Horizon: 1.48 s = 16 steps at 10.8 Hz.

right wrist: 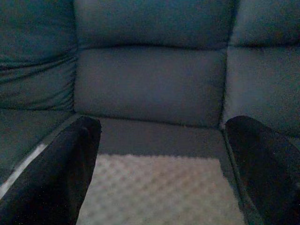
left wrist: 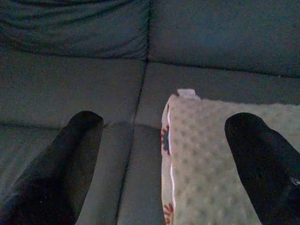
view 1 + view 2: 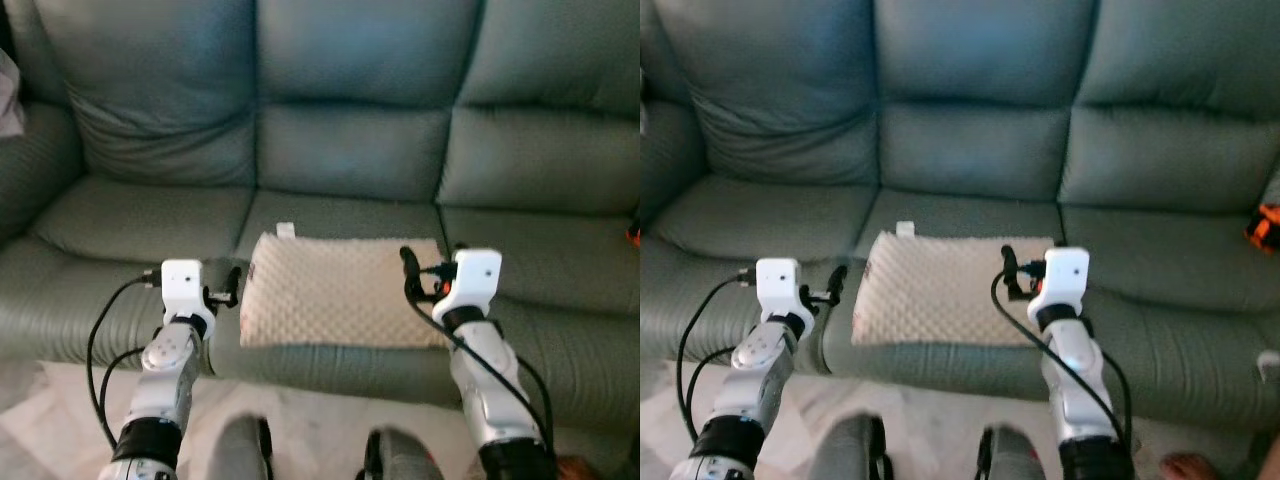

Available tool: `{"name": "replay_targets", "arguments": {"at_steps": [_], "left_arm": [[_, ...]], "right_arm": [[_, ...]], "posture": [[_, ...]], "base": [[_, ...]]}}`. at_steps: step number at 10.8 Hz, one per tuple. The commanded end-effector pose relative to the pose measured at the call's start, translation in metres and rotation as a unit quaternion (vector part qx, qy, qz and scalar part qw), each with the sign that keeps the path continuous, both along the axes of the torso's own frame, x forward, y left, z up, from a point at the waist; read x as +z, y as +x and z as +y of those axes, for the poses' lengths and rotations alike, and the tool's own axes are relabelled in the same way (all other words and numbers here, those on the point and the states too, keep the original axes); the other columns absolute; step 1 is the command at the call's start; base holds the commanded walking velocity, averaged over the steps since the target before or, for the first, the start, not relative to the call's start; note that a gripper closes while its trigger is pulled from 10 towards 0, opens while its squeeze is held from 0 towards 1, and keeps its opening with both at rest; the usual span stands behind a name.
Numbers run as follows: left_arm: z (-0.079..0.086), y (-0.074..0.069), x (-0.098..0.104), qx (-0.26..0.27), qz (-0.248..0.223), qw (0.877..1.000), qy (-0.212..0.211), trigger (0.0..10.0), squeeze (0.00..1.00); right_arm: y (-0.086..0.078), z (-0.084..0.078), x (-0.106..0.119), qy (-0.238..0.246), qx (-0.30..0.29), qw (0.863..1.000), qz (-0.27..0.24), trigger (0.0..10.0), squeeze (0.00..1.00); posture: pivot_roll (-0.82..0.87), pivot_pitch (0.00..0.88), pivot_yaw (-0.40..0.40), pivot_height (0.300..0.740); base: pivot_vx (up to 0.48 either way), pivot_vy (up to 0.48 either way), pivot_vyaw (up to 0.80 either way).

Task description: Move the pillow to the sofa

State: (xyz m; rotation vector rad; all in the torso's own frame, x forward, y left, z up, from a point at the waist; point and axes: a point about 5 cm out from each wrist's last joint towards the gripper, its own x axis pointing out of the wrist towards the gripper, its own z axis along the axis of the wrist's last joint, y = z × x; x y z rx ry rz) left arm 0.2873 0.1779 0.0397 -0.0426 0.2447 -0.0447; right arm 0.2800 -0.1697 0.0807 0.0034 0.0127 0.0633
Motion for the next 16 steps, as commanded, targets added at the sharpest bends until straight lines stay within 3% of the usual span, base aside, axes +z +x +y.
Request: {"name": "replay_targets", "arguments": {"at_steps": [1,5,8,12,14,16], "left_arm": [[0.003,0.001,0.000,-0.002,0.006,1.000,0.007,10.0,0.00],[0.002,0.004,-0.002,0.005,0.011,1.000,0.013,10.0,0.00],[0.006,0.012,0.005,0.018,0.005,0.999,0.042,10.0,0.00],[0.034,0.012,0.021,0.048,-0.018,0.998,0.037,10.0,0.00],[0.034,0.017,0.027,0.047,-0.025,0.998,0.042,10.0,0.00],[0.033,0.024,0.029,0.048,-0.029,0.998,0.039,10.0,0.00]], "right_arm": [[0.003,-0.002,0.000,0.000,-0.002,1.000,0.001,10.0,0.00],[0.004,-0.003,-0.001,-0.006,-0.005,1.000,0.004,10.0,0.00],[0.011,0.001,0.003,-0.017,0.011,1.000,-0.001,10.0,0.00],[0.017,-0.005,0.002,-0.018,0.001,1.000,0.001,10.0,0.00],[0.027,0.001,0.007,-0.016,0.009,1.000,-0.008,10.0,0.00],[0.028,0.001,0.006,-0.020,0.005,1.000,-0.010,10.0,0.00]], "posture": [[-0.04,0.000,0.015,0.740],[-0.04,0.000,0.006,0.740],[-0.02,0.000,0.003,0.740],[0.03,0.000,-0.001,0.740],[0.04,0.000,0.000,0.740],[0.02,0.000,0.001,0.740]], "base": [[0.000,0.000,0.00],[0.000,0.000,0.00],[0.000,0.000,0.80],[0.000,0.000,0.80],[0.000,0.000,0.80],[0.000,0.000,0.80]]}}
